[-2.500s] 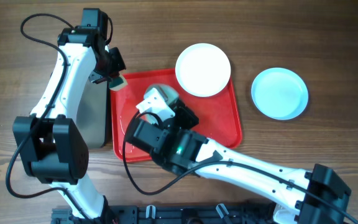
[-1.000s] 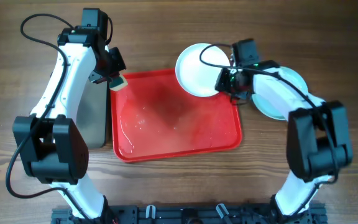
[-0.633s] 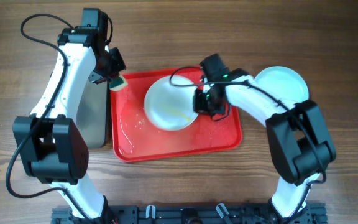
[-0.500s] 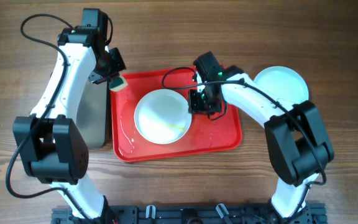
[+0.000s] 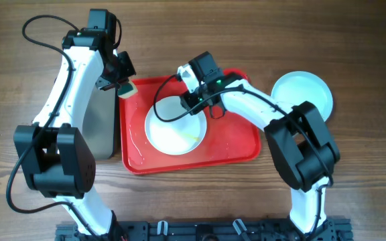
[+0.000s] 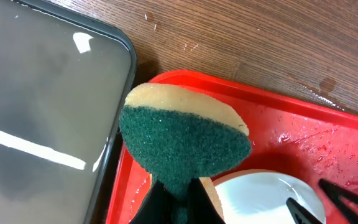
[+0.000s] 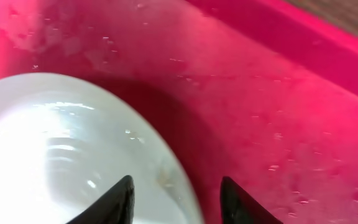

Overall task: Clean dirty plates on tray and stack at the side
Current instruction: 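Grasp the remaining white plate with the right gripper and tilt it, then scrub the white plate with the sponge in the left gripper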

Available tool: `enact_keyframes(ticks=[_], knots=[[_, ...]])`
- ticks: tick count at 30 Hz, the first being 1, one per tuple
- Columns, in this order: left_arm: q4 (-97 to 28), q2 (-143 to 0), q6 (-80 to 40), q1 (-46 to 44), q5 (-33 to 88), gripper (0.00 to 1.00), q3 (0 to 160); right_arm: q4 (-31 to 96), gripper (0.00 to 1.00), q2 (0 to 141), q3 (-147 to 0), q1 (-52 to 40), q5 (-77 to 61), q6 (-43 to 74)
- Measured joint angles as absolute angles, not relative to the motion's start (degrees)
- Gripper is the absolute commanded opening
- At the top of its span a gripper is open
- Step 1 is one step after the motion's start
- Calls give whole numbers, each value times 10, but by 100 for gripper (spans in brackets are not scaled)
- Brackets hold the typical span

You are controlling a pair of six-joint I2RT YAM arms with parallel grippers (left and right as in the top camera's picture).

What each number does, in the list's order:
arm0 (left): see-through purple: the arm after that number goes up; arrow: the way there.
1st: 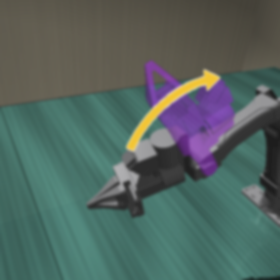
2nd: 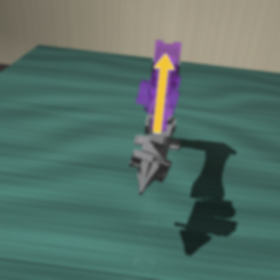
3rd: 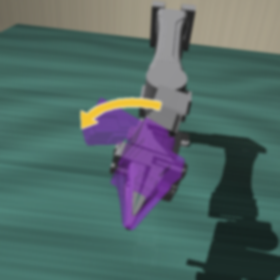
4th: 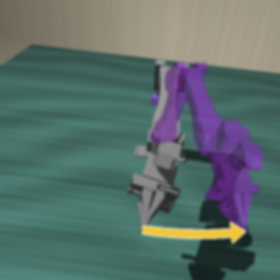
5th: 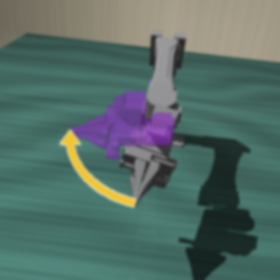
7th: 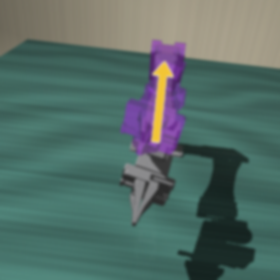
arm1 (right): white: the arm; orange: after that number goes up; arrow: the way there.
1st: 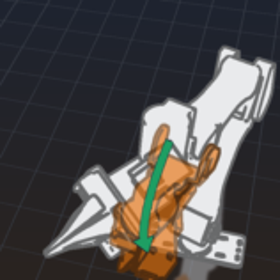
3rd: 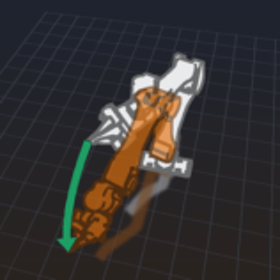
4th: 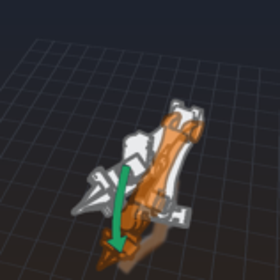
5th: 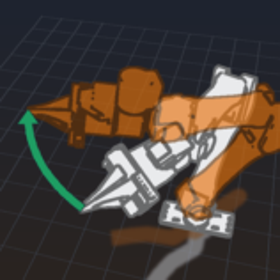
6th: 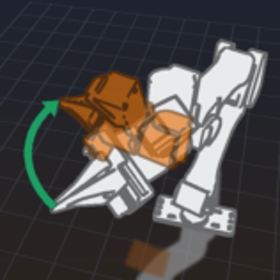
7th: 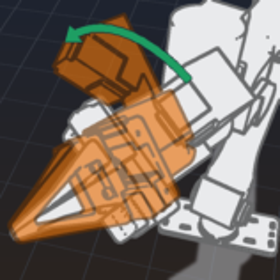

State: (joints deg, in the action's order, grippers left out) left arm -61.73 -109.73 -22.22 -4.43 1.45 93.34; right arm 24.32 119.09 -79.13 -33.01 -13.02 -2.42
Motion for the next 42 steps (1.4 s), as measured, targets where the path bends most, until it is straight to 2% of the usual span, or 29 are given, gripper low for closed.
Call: enact_keyframes(ticks=[2, 4, 8, 12, 19, 28, 35, 38, 42], knots=[[-617, -1097, -222, -44, 14, 4, 933, 246, 4, 1199, -791, -337, -126, 30], [-617, -1097, -222, -44, 14, 4, 933, 261, 4, 1202, -792, -338, -129, 78], [-617, -1097, -222, -44, 15, 4, 933, 322, 4, 1198, -806, -338, -91, 252], [-617, -1097, -222, -44, 14, 4, 933, 358, 4, 1187, -806, -321, -69, 336], [-609, -1097, -243, -68, 15, 4, 928, 339, 4, 1185, -803, -284, -92, 307], [-387, -1098, -251, -175, 9, 4, 729, 323, 4, 1190, -803, -284, -125, 283], [-362, -1100, -203, -220, -21, 4, 700, 323, 4, 1190, -800, -282, -129, 282], [-360, -1101, -162, -282, 17, 4, 700, 325, 4, 1190, -800, -281, -129, 282], [-330, -1103, -150, -285, 74, 4, 694, 324, 4, 1190, -800, -279, -128, 282]])
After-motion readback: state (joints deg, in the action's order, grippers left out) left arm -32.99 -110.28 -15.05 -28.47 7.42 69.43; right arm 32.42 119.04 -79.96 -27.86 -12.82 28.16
